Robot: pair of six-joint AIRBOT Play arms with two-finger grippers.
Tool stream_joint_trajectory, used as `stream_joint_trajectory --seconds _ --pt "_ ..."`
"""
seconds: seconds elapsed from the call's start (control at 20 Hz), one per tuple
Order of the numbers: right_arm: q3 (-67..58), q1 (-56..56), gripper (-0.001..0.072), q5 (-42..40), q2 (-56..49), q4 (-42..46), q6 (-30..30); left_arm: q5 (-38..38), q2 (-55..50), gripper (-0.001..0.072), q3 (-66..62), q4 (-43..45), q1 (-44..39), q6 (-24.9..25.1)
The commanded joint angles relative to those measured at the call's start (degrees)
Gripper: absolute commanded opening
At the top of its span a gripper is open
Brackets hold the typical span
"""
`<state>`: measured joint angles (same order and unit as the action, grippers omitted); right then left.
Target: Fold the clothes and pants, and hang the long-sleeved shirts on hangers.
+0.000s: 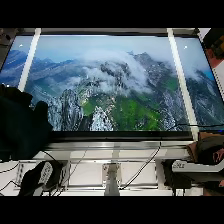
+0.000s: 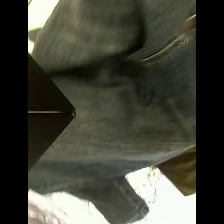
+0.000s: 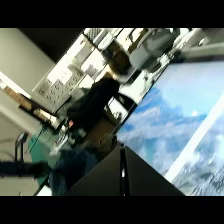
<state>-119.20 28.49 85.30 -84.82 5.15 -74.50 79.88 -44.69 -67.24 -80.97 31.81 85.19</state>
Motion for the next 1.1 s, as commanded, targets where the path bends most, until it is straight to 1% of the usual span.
stream_joint_trajectory --seconds 0.0,0.1,0.15,0.2,0.25,0.3,0.45,0.5,0.55,0.6,0.65,0.7,0.75,0.8,0.9,0.95,1.05 --pt "-0.1 0.1 0.0022 -8.4 0.0 0.1 0.8 -3.8 1.9 0.0025 7.1 -16.1 12.1 3.8" --pt "-0.1 0.1 0.0022 -10.8 0.0 0.1 0.8 -6.9 1.8 0.0026 9.5 -21.1 17.5 4.0" --pt "-0.1 0.1 0.0022 -11.4 0.0 0.0 0.7 -7.5 1.4 0.0026 9.7 -21.7 18.9 5.2" --pt "-0.1 0.1 0.0022 -11.5 0.0 0.0 0.7 -7.7 0.7 0.0027 9.7 -21.5 19.5 7.7" --pt "-0.1 0.1 0.0022 -11.6 0.0 0.0 0.7 -7.8 0.2 0.0027 9.7 -20.9 19.7 9.5" --pt "-0.1 0.0 0.0021 -12.3 0.0 -0.1 0.6 -8.2 -0.6 0.0027 9.8 -19.3 19.7 9.9" --pt "-0.1 0.0 0.0022 -11.1 0.0 -0.1 0.6 -11.7 -2.8 0.0029 9.9 -14.5 19.7 9.7" --pt "-0.1 0.0 0.0024 -10.4 0.0 0.0 0.7 -13.3 -3.6 0.0042 9.9 -13.4 19.7 9.8" --pt "-0.1 0.0 0.0084 -10.4 0.0 0.4 0.7 -15.0 -4.3 0.015 9.9 -13.6 19.7 9.7" --pt "-0.1 0.0 0.0264 -10.8 0.0 1.2 0.7 -17.8 -4.9 0.0442 9.9 -13.9 19.6 9.5" --pt "-0.1 0.0 0.0488 -11.0 0.0 2.1 0.7 -20.6 -5.5 0.0686 9.9 -14.2 19.6 7.6" --pt "-0.1 0.0 0.064 -11.0 0.0 3.2 0.7 -22.8 -5.8 0.0707 9.9 -14.1 19.6 4.9" --pt "-0.1 0.0 0.0662 -10.9 0.0 4.1 0.6 -24.7 -6.0 0.0707 9.9 -12.6 19.6 4.8" --pt "-0.1 0.0 0.0662 -10.9 0.0 4.4 0.6 -26.3 -6.0 0.0707 9.9 -10.1 19.6 4.9" --pt "-0.1 -0.3 0.0662 -10.9 0.0 4.4 0.6 -29.3 -5.6 0.0707 9.7 -6.7 19.6 7.2" --pt "-0.1 -0.7 0.0662 -10.9 0.0 4.7 0.6 -30.4 -5.5 0.0707 9.5 -5.4 19.6 7.4" --pt "-0.1 -1.7 0.0662 -11.0 0.0 6.1 0.6 -30.4 -5.6 0.0707 9.5 -1.3 19.5 7.5"
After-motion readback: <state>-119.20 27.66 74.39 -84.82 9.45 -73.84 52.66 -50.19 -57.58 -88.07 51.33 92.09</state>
